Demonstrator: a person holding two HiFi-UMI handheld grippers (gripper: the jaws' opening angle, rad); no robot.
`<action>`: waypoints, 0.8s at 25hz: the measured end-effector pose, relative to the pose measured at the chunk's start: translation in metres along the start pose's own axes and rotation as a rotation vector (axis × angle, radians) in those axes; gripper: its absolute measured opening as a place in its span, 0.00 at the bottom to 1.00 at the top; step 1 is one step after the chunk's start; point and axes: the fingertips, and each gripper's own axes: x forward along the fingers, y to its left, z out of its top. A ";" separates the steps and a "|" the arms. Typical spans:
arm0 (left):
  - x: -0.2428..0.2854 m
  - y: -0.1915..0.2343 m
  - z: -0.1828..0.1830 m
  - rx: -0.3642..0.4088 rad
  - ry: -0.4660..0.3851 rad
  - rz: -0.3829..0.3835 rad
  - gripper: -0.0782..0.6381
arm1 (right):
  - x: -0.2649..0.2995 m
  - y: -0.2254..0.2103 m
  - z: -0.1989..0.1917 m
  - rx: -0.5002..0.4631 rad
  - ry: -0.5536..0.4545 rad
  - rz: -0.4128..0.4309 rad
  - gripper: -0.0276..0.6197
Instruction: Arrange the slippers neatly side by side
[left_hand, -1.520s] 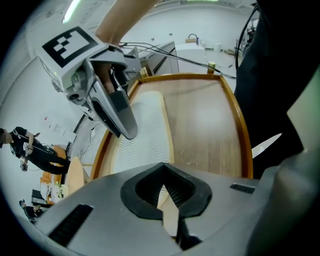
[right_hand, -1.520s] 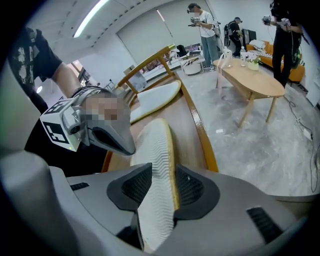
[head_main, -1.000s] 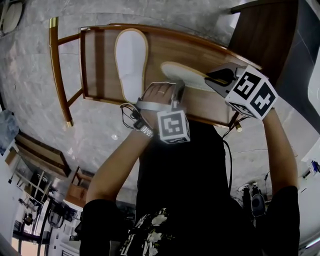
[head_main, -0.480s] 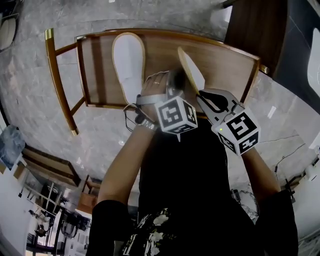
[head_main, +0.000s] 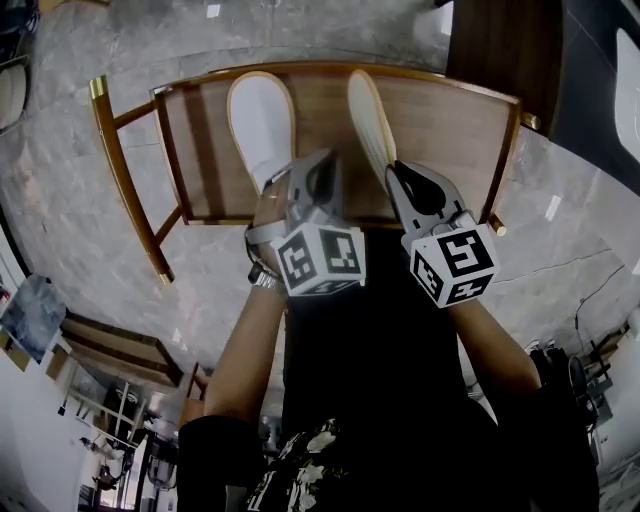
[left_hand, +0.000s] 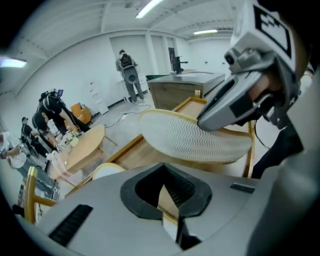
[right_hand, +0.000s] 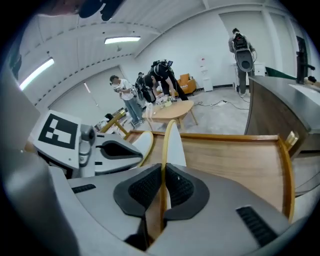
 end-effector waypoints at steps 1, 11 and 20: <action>-0.010 0.005 -0.004 -0.033 -0.008 0.007 0.11 | -0.003 -0.002 0.002 0.006 -0.014 -0.023 0.08; -0.042 0.057 -0.063 -0.149 0.063 0.114 0.12 | -0.041 -0.043 -0.011 -0.001 -0.036 -0.329 0.08; -0.030 0.063 -0.076 -0.230 0.092 0.024 0.26 | 0.003 0.009 -0.009 0.014 -0.090 -0.244 0.11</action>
